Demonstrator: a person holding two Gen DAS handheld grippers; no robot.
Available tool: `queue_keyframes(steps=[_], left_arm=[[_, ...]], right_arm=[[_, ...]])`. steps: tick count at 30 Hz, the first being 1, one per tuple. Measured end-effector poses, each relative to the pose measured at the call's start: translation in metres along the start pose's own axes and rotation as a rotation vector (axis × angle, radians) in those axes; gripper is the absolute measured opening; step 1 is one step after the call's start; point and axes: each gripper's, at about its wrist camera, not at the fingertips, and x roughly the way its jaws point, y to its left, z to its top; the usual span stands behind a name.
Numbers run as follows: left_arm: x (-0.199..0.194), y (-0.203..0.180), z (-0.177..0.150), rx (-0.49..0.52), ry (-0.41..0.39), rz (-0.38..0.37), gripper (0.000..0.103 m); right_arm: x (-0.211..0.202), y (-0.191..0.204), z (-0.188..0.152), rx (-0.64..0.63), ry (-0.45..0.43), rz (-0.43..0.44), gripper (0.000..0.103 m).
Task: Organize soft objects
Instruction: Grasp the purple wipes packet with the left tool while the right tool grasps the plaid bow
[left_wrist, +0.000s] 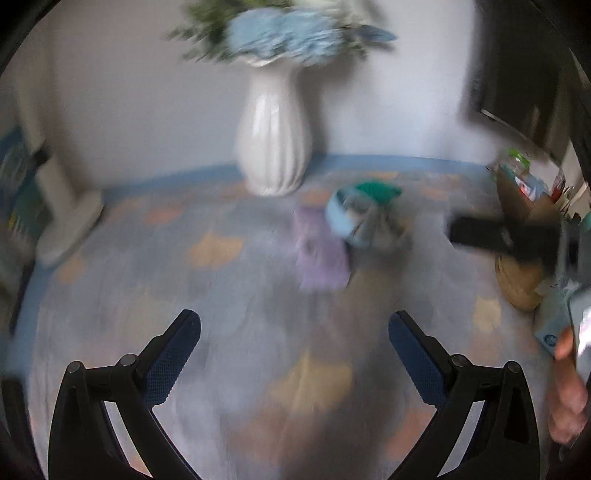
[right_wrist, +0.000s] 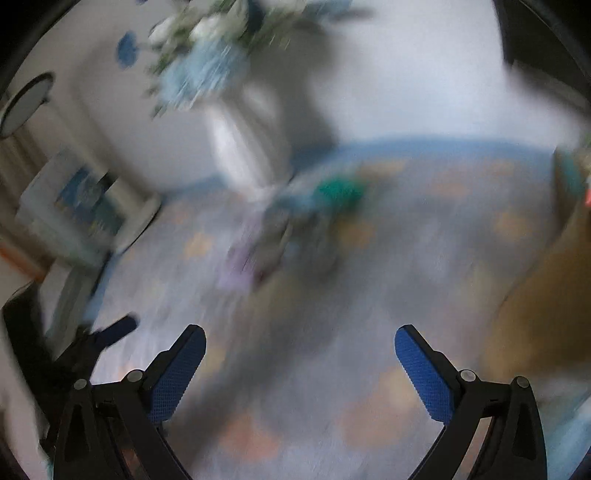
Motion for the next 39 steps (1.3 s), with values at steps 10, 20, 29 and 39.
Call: queue_keyframes(steps=[10, 20, 29, 39], left_arm=[[0.06, -0.011, 0.027, 0.041, 0.08, -0.079, 0.074], [0.062, -0.002, 0.018, -0.005, 0.076, -0.098, 0.038], [0.032, 0.015, -0.004, -0.081, 0.055, -0.116, 0.038], [0.002, 0.015, -0.042, -0.122, 0.063, -0.096, 0.038]], right_arm=[[0.063, 0.003, 0.058, 0.076, 0.016, 0.105, 0.092], [0.088, -0.011, 0.045, 0.114, 0.056, 0.148, 0.052], [0.056, -0.018, 0.03, 0.122, 0.008, 0.145, 0.051], [0.027, -0.034, 0.002, 0.186, -0.016, 0.328, 0.052]])
